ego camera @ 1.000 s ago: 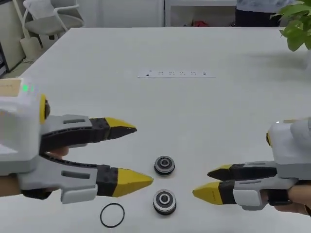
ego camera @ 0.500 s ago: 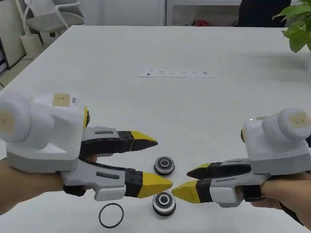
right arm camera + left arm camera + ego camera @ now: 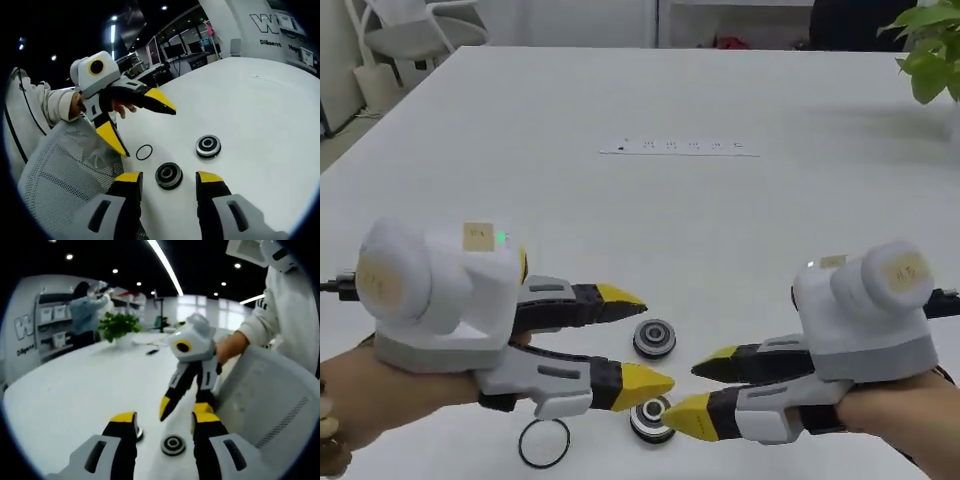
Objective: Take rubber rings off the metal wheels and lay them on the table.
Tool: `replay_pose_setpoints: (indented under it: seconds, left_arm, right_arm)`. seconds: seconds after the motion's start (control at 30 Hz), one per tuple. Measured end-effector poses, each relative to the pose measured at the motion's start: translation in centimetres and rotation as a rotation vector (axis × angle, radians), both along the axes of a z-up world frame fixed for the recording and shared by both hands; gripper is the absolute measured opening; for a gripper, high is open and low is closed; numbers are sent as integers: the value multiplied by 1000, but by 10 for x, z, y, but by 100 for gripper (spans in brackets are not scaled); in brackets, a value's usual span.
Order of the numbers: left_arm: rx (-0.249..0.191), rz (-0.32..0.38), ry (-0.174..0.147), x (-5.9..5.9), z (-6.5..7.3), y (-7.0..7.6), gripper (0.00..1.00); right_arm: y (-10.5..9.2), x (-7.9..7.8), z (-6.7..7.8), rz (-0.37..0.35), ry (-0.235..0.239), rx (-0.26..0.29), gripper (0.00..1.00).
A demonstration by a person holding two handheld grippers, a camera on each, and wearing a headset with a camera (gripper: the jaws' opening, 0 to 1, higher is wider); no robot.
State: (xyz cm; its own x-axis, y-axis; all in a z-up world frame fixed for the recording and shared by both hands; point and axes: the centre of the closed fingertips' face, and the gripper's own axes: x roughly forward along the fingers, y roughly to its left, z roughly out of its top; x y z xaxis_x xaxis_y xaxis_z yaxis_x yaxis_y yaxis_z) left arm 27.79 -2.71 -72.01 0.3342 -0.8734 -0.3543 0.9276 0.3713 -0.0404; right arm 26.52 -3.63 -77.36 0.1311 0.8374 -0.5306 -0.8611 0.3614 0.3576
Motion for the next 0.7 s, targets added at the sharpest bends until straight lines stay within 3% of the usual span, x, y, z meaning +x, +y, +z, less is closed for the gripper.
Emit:
replay_pose_setpoints:
  seconds: [0.3, 0.47, 0.7]
  left_arm:
    - [14, 10, 14, -1, -19, -2, 36]
    - [85, -24, 31, -9, -42, -4, 32]
    - [145, -39, 40, -14, -59, -4, 26]
  right_arm:
    - [-6, -1, -15, 26, -51, -51, 39]
    - [-2, -5, -21, 71, -82, -64, 34]
    - [7, -13, -28, 126, -100, -77, 28]
